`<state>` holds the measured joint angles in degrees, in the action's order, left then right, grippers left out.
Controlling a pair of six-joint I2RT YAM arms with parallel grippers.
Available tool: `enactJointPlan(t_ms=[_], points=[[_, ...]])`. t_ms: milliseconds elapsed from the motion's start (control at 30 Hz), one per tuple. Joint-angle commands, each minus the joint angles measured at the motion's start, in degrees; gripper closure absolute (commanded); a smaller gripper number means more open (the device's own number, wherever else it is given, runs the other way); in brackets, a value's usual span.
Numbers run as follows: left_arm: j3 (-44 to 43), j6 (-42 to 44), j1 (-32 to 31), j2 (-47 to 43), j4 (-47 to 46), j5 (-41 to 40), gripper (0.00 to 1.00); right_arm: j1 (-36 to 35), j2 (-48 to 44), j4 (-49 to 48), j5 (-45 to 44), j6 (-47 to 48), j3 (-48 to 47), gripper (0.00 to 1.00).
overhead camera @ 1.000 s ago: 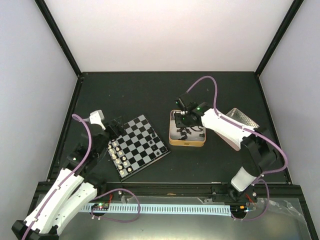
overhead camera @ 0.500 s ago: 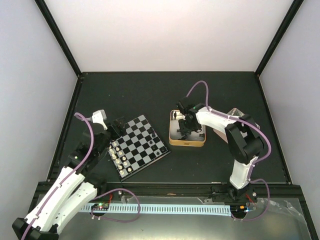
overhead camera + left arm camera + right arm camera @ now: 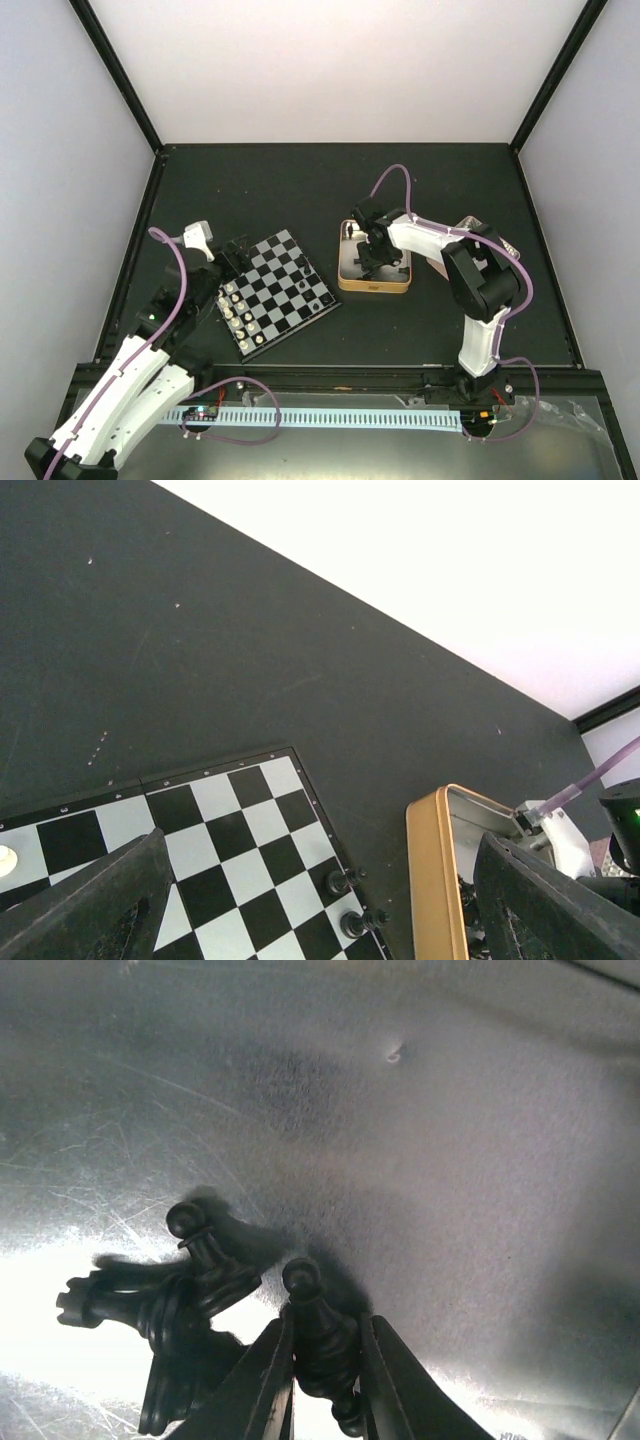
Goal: Set up the chess pieces on the board
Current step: Pick up the chess piece from the storage box.
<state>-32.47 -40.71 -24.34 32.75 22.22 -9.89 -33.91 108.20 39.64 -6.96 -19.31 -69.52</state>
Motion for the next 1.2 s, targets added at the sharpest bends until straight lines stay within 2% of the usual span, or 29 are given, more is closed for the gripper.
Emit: enactJointPlan(t_ms=[0, 267, 333, 400, 500, 633, 900, 1033, 1167], points=[[0.04, -0.25, 0.43, -0.09, -1.19, 0.54, 0.16, 0.89, 0.69, -1.83, 0.37, 0.99, -0.45, 0.83], [-0.16, 0.29, 0.43, 0.42, -2.1, 2.8, 0.15, 1.74, -0.83, -3.85, 1.01, 2.73, -0.26, 0.87], [0.17, 2.41, 0.43, 0.55, -5.66, 7.27, 0.14, 1.74, -3.38, -5.52, 0.86, 3.22, 0.53, 0.87], [1.54, 5.24, 0.43, 1.01, -11.93, 15.39, 0.14, 1.74, -7.18, -7.92, 0.23, 3.14, 1.98, 0.87], [2.78, 5.13, 0.43, 2.31, -17.64, 22.63, 0.14, 1.74, -13.69, -13.16, 1.82, 4.0, 5.58, 0.87], [1.66, 3.51, 0.48, 5.54, -21.23, 28.05, 0.13, 1.74, -19.82, -18.92, 7.2, 5.14, 8.79, 0.87], [-5.73, -2.54, 0.43, 17.67, -22.34, 42.11, 0.14, 1.42, -28.81, -29.43, 24.67, 6.89, 14.9, 0.87], [-9.61, -7.11, -0.1, 25.71, -26.15, 50.33, 0.2, 0.59, -31.53, -32.14, 30.78, 8.06, 17.03, 0.87], [-13.52, -8.66, -0.75, 33.34, -27.16, 53.9, 0.27, -0.99, -31.45, -31.81, 33.57, 9.62, 16.48, 0.87]])
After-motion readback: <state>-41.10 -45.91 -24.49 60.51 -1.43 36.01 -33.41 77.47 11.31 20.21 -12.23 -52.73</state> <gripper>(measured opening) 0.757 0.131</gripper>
